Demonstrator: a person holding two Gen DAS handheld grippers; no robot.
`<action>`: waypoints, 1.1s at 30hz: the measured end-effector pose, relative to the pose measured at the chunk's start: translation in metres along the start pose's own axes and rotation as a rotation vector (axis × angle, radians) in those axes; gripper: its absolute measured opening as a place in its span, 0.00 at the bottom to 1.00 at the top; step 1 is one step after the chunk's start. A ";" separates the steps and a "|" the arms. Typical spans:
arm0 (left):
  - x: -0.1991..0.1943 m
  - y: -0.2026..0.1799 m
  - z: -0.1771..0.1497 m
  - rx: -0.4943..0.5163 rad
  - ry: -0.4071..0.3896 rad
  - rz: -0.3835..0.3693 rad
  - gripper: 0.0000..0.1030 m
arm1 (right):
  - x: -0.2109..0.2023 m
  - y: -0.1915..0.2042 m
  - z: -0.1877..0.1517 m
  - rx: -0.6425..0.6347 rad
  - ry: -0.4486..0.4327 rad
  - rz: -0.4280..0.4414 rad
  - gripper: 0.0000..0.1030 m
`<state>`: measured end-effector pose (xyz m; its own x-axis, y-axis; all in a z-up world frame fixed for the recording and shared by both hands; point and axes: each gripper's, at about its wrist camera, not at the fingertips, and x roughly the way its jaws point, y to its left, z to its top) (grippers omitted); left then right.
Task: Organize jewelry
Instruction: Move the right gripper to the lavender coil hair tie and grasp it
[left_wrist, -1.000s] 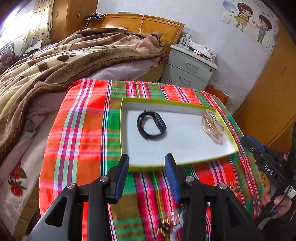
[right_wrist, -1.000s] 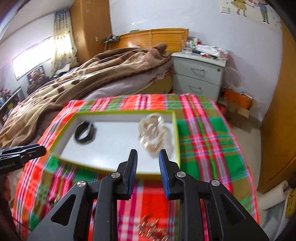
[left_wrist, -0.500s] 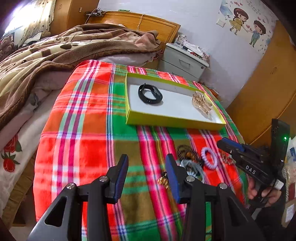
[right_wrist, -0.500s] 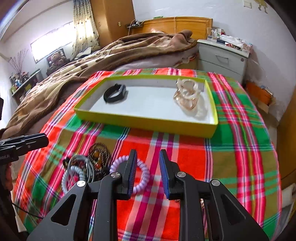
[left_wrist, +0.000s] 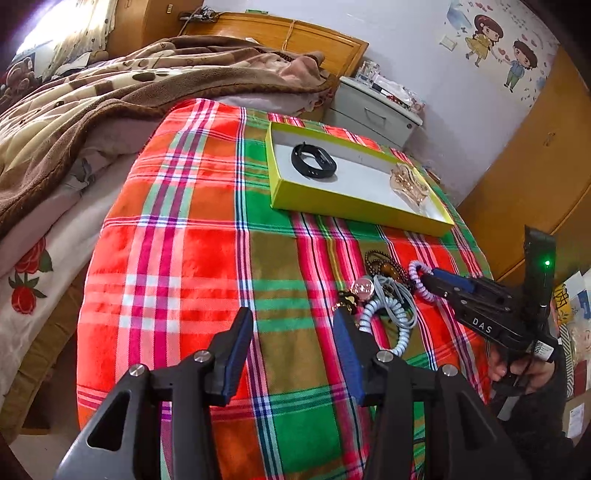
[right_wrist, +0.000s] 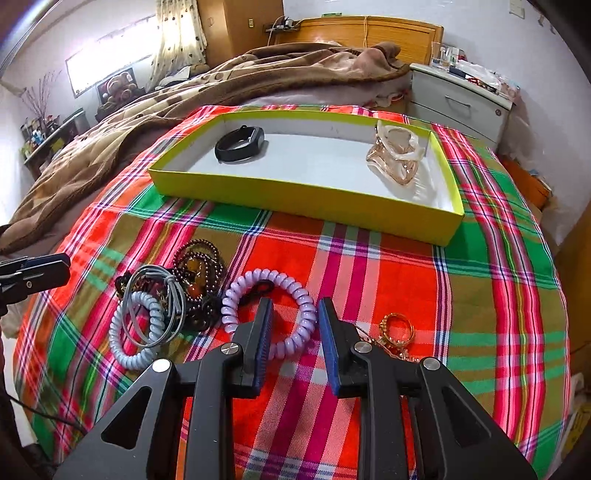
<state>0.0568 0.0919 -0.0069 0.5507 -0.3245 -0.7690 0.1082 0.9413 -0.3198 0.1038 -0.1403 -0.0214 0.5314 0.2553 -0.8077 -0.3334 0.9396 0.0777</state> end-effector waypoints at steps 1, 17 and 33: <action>0.001 -0.001 0.000 0.002 0.002 0.000 0.46 | -0.001 0.000 0.000 0.004 0.001 -0.002 0.25; 0.015 -0.035 0.012 0.068 0.035 -0.033 0.45 | -0.022 -0.022 -0.003 0.113 -0.092 -0.021 0.10; 0.061 -0.084 0.026 0.260 0.116 -0.003 0.45 | -0.042 -0.030 -0.005 0.174 -0.161 0.008 0.10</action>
<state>0.1027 -0.0046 -0.0132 0.4537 -0.3215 -0.8311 0.3263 0.9278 -0.1808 0.0873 -0.1806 0.0075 0.6512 0.2829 -0.7042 -0.2061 0.9590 0.1947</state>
